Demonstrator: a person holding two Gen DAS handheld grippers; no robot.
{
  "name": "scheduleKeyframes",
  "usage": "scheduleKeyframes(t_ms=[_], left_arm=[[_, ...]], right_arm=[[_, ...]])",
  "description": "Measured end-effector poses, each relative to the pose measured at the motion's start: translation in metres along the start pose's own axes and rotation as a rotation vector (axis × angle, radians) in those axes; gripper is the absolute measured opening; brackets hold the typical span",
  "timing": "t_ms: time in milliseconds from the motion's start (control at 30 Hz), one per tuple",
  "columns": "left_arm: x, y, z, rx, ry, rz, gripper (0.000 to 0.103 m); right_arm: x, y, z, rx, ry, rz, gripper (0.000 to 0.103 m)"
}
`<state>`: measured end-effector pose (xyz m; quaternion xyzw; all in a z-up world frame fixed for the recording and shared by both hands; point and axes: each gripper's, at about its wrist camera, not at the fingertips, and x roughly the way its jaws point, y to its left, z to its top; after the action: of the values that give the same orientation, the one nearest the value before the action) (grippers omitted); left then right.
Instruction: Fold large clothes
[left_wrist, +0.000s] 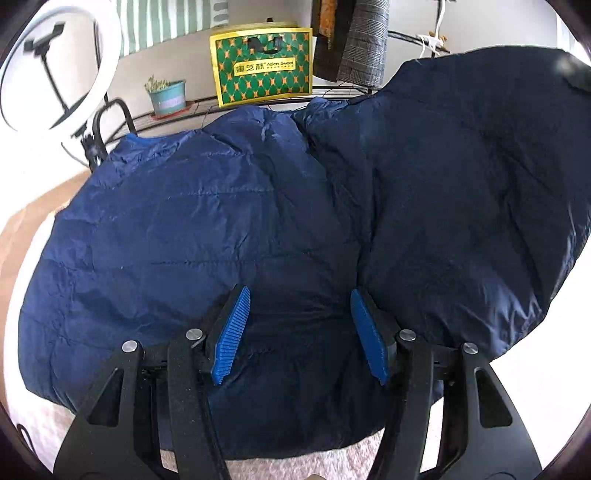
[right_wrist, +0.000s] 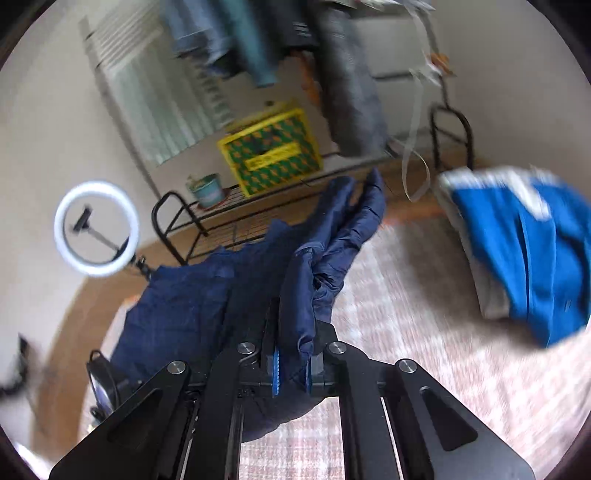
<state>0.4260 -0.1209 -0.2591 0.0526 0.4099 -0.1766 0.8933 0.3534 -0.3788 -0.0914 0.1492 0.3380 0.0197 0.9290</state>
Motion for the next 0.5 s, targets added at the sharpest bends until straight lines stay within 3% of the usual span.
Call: scheduleKeyframes(t_ms=[100, 233, 500], left_arm=[[-0.017, 0.017, -0.002, -0.064, -0.007, -0.017, 0.058], [-0.056, 0.047, -0.005, -0.077, -0.060, 0.002, 0.058], [-0.138, 0.157, -0.030, -0.230, -0.180, 0.110, 0.058]], right_arm=[[-0.004, 0.025, 0.009, -0.061, -0.007, 0.004, 0.007], [-0.006, 0.057, 0.014, -0.154, -0.015, 0.005, 0.007], [-0.004, 0.144, 0.009, -0.351, -0.027, 0.052, 0.007]])
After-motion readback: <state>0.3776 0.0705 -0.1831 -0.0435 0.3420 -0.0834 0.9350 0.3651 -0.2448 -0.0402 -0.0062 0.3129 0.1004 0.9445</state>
